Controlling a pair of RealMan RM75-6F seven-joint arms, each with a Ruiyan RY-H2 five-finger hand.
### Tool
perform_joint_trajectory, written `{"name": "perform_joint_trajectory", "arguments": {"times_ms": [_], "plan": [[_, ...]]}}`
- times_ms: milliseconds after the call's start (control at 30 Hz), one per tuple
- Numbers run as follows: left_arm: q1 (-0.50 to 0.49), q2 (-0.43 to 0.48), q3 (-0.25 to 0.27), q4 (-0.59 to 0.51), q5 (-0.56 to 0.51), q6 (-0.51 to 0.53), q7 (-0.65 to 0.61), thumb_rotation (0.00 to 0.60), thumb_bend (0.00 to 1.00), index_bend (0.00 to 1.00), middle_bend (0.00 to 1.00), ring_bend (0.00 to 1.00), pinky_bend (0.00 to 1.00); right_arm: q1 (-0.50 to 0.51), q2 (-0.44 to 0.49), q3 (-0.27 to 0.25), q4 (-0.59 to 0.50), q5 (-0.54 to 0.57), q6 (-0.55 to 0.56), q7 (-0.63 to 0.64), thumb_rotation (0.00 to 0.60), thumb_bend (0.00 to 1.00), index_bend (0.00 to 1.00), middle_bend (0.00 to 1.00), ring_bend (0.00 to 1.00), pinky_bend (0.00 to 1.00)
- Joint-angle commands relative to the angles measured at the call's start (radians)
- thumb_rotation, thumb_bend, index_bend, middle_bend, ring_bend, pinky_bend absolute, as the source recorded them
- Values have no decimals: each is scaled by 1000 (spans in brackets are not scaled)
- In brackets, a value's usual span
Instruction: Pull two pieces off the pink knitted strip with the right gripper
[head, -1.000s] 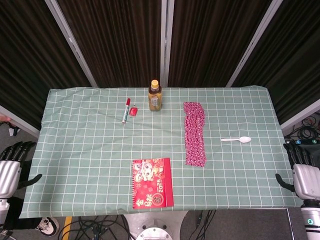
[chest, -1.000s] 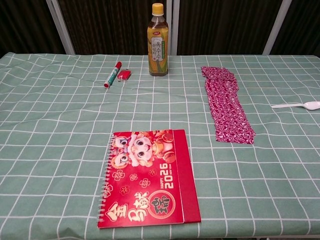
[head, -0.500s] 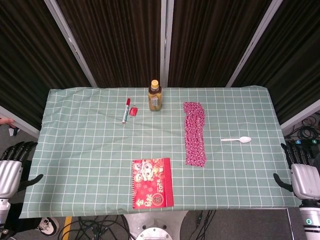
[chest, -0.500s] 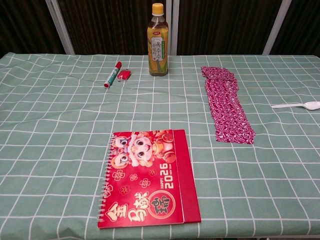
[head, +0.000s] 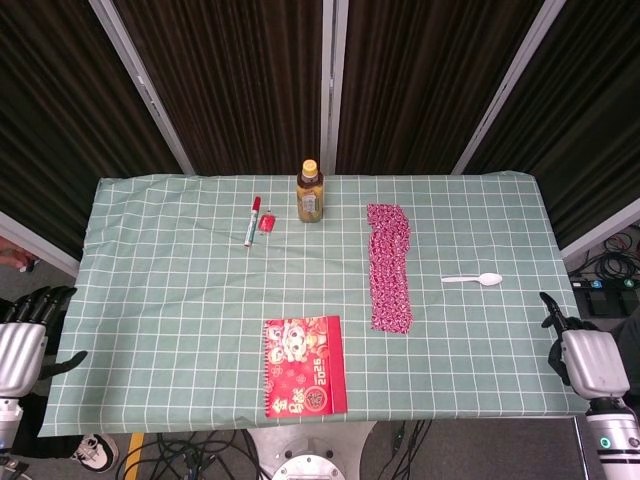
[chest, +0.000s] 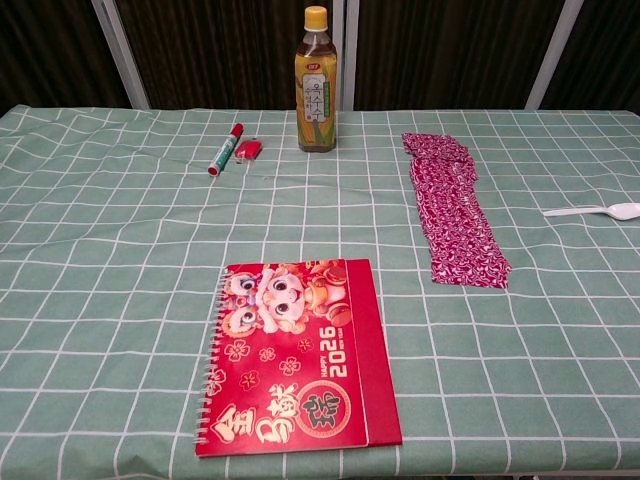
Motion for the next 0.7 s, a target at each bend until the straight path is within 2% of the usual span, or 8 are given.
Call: {"name": "perform_joint_trajectory", "arguments": {"times_ms": [33,200,333,467,567,700], "plan": [[0,0,0,1,-3,-2,-1,600,95,148,142,102,173,8,-12,-7,-1,-2,-11,-29,600,1000,87,859,770,681],[1,-1,1,2,-3,-1,-3,600,95,148,142,102,173,12,-27,-15,-10,-14,-10,-69,600,1000,115,882,783,681],[-2,-3,2,3,-1,-6,-1,600,95,148,142,102,173,35,-45,-35,-41,-29,-58,-130,600,1000,125,897,794,682],[-2,-6,1,8,-5,-8,-6,600,96,148,142,102,173,78,-93,-60,-74,-32,-149,-221,600,1000,125,907,801,686],[0,-2,1,12,-10,-9,-13,600,95,148,142,102,173,113,-135,-61,-90,-12,-212,-270,600,999,126,909,802,687],[1,3,0,18,-15,-8,-28,600,95,148,142,102,173,177,-172,-45,-111,53,-332,-257,600,970,129,910,802,687]]}}
